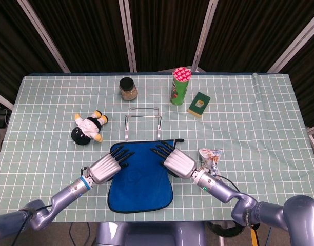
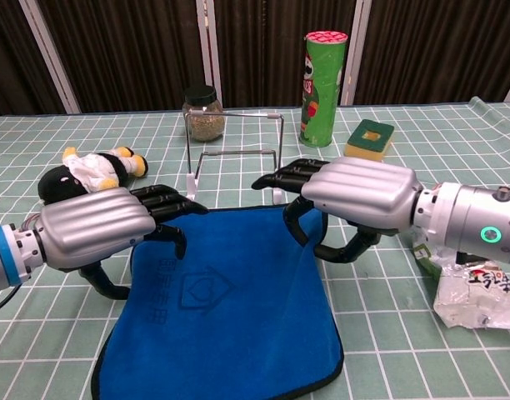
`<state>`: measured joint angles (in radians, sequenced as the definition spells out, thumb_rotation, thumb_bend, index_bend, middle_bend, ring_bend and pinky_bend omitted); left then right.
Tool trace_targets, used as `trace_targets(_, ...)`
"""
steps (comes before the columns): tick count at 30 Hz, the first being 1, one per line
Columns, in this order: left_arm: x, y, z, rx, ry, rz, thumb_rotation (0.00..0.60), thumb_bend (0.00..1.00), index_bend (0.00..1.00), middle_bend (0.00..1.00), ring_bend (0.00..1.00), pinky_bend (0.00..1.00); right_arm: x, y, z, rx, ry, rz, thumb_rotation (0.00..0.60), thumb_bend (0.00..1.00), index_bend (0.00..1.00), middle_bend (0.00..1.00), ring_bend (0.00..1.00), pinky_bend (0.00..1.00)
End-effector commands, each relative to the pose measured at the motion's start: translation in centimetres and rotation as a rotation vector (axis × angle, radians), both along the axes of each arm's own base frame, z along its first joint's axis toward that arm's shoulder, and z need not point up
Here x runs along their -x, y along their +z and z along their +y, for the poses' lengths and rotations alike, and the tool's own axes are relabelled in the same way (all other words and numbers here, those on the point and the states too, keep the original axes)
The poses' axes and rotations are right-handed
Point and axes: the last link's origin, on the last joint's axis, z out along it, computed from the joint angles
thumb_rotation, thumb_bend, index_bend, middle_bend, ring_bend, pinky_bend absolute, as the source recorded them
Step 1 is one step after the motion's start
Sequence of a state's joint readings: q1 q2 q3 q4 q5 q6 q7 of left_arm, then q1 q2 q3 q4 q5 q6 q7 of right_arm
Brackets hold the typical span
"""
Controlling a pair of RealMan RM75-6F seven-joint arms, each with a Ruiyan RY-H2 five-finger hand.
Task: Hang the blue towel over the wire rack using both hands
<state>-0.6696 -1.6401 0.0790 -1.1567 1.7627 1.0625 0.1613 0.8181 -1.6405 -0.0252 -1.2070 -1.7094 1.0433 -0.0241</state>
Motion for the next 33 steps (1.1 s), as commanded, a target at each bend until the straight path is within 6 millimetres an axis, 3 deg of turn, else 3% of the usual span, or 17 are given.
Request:
trace_targets(1,-0.1,-0.1,0.0,0.002,-0.001,0.0,0.6,0.21,0.36,0.0,0.0,0.0,0.0,0.0,0.0,0.0,0.001,0.001,0.6,0.41,0.67,0.0,0.0,0.0)
trace_targets(15,-0.4,-0.6,-0.2,0.022,0.01,0.002,0.6,0.45,0.4,0.0,0.0,0.0,-0.1,0.2,0.0,0.004,0.003,0.004,0.6,0.4,0.67,0.0,0.0,0.0)
trace_targets(21,-0.4,-0.7,-0.2,0.022,0.017,-0.007,0.6,0.49,0.6,0.0,0.0,0.0,0.1,0.2,0.1,0.003,-0.001,0.003,0.6,0.4,0.67,0.0,0.0,0.0)
trace_targets(27,-0.7,-0.5,0.0,-0.001,0.024,-0.038,0.6,0.52,0.72,0.0,0.0,0.0,0.2,0.6,0.1,0.009,-0.001,-0.009,0.6,0.4,0.67,0.0,0.0,0.0)
trace_targets(33,-1.7,1.0,0.6,-0.062,0.024,-0.124,0.6,0.52,0.81,0.0,0.0,0.0,0.0,3.0,0.1,0.033,0.003,-0.084,0.6,0.4,0.67,0.0,0.0,0.0)
